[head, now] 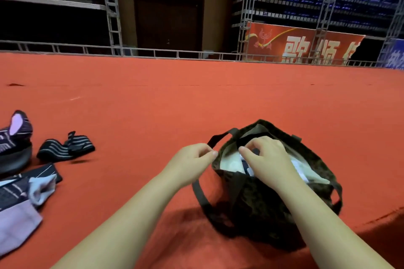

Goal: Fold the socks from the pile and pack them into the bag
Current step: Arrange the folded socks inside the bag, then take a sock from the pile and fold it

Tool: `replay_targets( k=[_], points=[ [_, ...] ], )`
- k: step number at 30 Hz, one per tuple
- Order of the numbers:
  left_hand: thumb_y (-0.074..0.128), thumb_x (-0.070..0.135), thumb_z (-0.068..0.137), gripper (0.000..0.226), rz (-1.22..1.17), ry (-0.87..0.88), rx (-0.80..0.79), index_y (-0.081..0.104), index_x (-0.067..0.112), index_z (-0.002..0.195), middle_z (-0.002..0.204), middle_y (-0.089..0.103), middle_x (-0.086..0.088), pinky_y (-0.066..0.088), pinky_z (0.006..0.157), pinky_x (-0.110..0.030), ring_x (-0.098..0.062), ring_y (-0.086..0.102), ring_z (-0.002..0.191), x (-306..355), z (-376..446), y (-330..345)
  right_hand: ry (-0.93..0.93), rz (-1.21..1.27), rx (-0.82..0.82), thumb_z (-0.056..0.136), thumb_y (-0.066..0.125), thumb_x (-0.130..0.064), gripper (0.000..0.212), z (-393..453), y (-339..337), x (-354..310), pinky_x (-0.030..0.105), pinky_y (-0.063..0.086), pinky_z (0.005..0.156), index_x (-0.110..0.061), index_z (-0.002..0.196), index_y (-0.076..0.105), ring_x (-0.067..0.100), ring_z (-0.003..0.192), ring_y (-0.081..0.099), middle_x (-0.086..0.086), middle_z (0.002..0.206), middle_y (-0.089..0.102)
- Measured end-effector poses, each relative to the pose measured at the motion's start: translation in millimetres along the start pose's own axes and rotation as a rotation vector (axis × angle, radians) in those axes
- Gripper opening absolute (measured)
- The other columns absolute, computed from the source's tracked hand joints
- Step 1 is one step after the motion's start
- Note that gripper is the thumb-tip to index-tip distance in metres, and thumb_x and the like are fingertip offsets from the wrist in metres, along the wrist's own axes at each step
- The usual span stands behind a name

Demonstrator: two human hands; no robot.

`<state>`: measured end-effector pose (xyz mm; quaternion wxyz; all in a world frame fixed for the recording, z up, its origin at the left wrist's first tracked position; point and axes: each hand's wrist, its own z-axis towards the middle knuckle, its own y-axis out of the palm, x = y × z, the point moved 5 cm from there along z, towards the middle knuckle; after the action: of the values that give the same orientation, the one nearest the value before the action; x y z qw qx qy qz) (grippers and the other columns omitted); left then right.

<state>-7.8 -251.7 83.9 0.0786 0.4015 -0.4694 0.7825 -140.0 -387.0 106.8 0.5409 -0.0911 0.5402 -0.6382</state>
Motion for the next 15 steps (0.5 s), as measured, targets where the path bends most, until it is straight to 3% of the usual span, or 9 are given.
replay_targets(
  k=[4,10,15],
  points=[
    [0.049,0.045,0.090,0.019,0.157,-0.189,-0.056,0.063,0.031,0.092,0.096,0.066,0.011,0.047,0.085,-0.032,-0.011,0.060,0.093,-84,-38,-36,-0.154,-0.021,-0.039,0.085,0.053,-0.043,0.024,-1,62,-75,0.037,0.043,0.086,-0.024,0.076,0.064,0.022,0.100,0.052,-0.002,0.092,0.062],
    [0.052,0.039,0.090,0.013,0.220,-0.344,-0.069,0.059,0.032,0.082,0.089,0.066,0.011,0.046,0.082,-0.029,-0.008,0.059,0.086,-181,-127,-90,-0.169,0.010,-0.402,0.088,0.053,-0.046,0.027,-34,204,-139,0.032,0.039,0.093,-0.022,0.093,0.065,0.025,0.113,0.050,0.002,0.109,0.063],
    [0.048,0.045,0.083,0.013,0.227,-0.371,0.085,0.054,0.041,0.072,0.081,0.062,0.016,0.047,0.082,-0.031,-0.002,0.057,0.081,-217,-188,-135,-0.158,0.198,-0.563,0.085,0.056,-0.042,0.020,-60,280,-183,0.036,0.044,0.089,-0.025,0.074,0.059,0.024,0.102,0.057,-0.002,0.095,0.066]
  ],
)
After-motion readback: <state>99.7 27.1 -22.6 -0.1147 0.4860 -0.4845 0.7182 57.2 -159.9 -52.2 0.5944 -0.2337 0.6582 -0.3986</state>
